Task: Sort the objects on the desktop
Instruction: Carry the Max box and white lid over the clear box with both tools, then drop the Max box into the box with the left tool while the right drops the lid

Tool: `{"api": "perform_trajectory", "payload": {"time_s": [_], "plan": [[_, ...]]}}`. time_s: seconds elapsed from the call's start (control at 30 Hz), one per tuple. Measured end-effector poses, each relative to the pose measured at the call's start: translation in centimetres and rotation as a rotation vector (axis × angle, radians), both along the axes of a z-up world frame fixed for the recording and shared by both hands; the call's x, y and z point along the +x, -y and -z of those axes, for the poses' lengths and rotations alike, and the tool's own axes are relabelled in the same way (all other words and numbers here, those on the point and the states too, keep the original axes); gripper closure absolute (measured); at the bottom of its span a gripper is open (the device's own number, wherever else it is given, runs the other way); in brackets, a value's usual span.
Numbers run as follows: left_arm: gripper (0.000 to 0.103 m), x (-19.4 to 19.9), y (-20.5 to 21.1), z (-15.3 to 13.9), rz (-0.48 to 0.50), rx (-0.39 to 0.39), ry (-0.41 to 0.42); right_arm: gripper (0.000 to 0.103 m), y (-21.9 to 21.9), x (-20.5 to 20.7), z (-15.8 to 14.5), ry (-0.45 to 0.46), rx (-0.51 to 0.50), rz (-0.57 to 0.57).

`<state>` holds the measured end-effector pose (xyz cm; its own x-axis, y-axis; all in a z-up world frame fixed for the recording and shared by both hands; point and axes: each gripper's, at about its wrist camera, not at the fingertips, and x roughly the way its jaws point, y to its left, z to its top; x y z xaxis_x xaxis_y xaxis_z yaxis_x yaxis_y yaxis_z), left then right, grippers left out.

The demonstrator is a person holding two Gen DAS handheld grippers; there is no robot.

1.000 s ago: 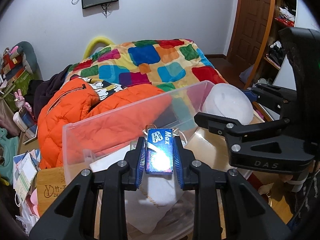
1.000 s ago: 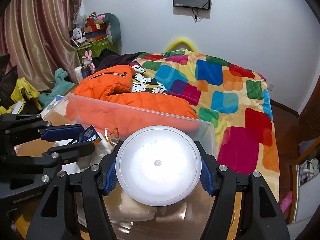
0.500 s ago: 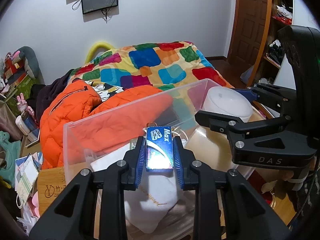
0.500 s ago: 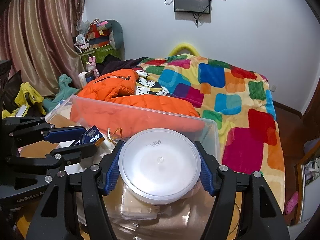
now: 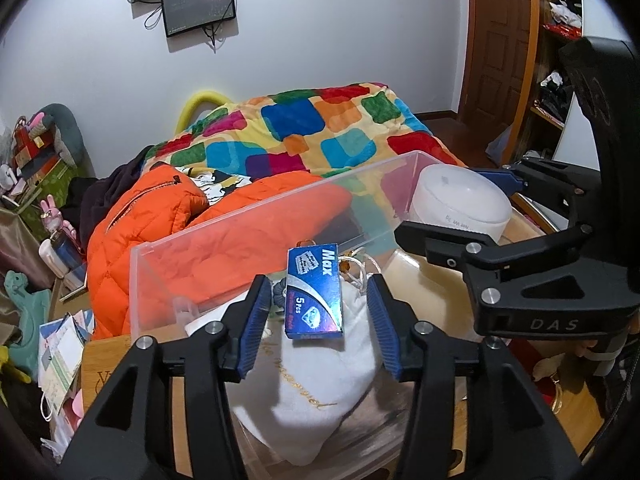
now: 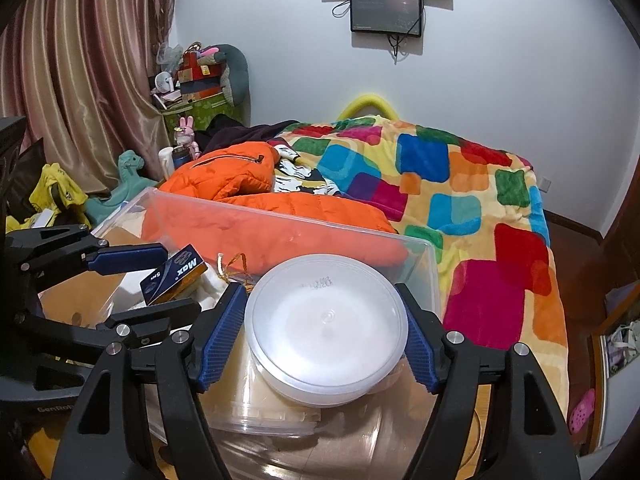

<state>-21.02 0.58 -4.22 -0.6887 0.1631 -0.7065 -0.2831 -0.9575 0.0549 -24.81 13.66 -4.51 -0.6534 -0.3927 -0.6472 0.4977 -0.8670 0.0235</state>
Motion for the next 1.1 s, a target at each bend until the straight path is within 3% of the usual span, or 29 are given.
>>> {"api": "perform_trajectory", "payload": {"time_s": [0.33,0.4,0.63,0.73,1.1], "plan": [[0.047,0.0,0.6,0.0,-0.020,0.009,-0.004,0.026,-0.2,0.7,-0.3,-0.022,-0.010,0.003],[0.040,0.1,0.7,-0.1,-0.021,0.018,-0.002,0.020,-0.4,1.1,-0.6,-0.042,-0.022,0.002],[0.035,0.6,1.0,-0.6,-0.025,0.021,-0.021,0.020,-0.6,1.3,-1.2,-0.061,-0.027,0.000],[0.028,0.8,0.8,-0.9,-0.027,0.006,-0.037,0.020,-0.7,1.5,-1.5,-0.061,-0.025,0.001],[0.025,2.1,0.0,-1.7,-0.011,0.002,-0.041,0.019,-2.0,3.8,-2.7,-0.053,-0.021,0.022]]}}
